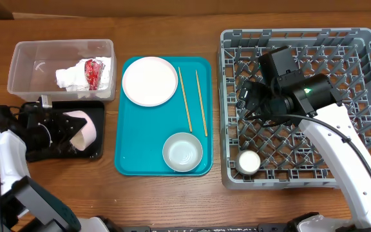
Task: Sort waste into correct bins and load items into the dishwasher
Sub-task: 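Carry the pink bowl over the black tray and tip out the rice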
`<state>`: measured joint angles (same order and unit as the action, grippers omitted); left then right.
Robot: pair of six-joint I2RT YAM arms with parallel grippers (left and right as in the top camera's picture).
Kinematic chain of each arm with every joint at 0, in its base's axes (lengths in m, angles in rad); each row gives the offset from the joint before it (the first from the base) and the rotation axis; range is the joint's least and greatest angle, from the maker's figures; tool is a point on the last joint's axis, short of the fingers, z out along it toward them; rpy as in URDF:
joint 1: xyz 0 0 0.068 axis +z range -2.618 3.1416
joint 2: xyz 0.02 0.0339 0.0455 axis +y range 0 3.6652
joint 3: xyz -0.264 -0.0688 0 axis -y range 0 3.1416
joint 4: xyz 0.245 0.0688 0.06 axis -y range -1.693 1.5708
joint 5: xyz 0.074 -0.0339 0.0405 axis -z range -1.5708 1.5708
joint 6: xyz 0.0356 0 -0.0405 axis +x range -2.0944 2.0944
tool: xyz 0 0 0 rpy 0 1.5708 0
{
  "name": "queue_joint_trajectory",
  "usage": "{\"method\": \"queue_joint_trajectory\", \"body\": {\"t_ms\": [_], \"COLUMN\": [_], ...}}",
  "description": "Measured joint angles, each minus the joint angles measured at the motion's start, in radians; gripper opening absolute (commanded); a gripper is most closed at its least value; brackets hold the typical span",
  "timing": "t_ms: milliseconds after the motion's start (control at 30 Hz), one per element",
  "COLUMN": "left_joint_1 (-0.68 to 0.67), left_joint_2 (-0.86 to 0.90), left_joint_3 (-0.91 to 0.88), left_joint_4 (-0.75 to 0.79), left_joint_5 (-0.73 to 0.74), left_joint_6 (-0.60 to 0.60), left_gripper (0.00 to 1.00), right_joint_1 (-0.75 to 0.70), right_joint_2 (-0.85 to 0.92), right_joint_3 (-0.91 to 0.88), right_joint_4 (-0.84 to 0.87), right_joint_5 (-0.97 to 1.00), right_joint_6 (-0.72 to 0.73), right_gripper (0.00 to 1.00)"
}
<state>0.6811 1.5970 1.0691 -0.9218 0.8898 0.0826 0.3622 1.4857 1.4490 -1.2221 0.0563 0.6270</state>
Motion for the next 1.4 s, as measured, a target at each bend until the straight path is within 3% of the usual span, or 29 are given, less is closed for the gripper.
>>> {"method": "queue_joint_trajectory", "body": {"t_ms": [500, 800, 1400], "left_joint_1": [0.093, 0.192, 0.198], "left_joint_2": [0.233, 0.259, 0.259], "left_joint_3": [-0.002, -0.003, -0.003], "left_joint_4": [0.018, 0.005, -0.023], "left_joint_5": [0.364, 0.591, 0.660], "left_joint_6": [0.049, 0.045, -0.032], "left_gripper": [0.04, 0.04, 0.04], "right_joint_1": [0.000, 0.000, 0.000], "right_joint_2": [0.000, 0.000, 0.000], "right_joint_3": [0.000, 0.000, 0.000], "right_joint_4": [-0.001, 0.000, 0.000], "right_joint_5": [0.000, 0.000, 0.000], "right_joint_6": [0.000, 0.000, 0.000], "right_gripper": [0.95, 0.95, 0.95]}}
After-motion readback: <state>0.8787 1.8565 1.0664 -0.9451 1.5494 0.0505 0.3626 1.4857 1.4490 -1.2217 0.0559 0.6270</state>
